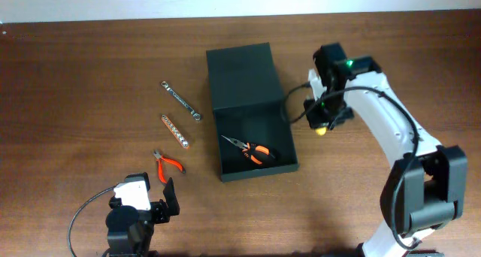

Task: Pack container
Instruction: 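Lift screwdriver into the green box and release beside pliers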

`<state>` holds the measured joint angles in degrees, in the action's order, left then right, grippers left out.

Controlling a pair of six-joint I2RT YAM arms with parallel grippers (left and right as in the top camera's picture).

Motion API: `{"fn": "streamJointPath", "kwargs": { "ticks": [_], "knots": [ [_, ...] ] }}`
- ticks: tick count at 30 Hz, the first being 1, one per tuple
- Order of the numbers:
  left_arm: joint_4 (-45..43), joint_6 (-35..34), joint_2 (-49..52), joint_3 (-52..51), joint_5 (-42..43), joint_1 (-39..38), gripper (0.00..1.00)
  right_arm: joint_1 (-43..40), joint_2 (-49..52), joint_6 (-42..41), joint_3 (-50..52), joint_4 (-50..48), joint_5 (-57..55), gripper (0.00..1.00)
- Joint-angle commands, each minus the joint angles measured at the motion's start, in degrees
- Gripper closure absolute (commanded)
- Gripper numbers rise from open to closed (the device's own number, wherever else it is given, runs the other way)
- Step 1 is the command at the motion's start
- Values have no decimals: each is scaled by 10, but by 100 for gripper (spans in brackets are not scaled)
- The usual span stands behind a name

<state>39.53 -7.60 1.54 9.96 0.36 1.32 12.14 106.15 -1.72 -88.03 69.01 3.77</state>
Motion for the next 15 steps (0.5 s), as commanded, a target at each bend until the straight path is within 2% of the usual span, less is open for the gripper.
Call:
{"fn": "streamJointPath", "kwargs": {
  "ticks": [1,6,10,15],
  "knots": [
    [-3,-5,-4,-3,-6,4,1,4,-1,7,-64,23,3,89],
    [-3,-5,-4,-3,-6,4,1,35,-1,53,-110,52,26,89],
    [-3,-5,-4,-3,-6,4,1,83,-1,134,-110,52,86,88],
    [-3,-5,-4,-3,-6,4,1,146,0,216,-109,48,81,87]
  ]
}}
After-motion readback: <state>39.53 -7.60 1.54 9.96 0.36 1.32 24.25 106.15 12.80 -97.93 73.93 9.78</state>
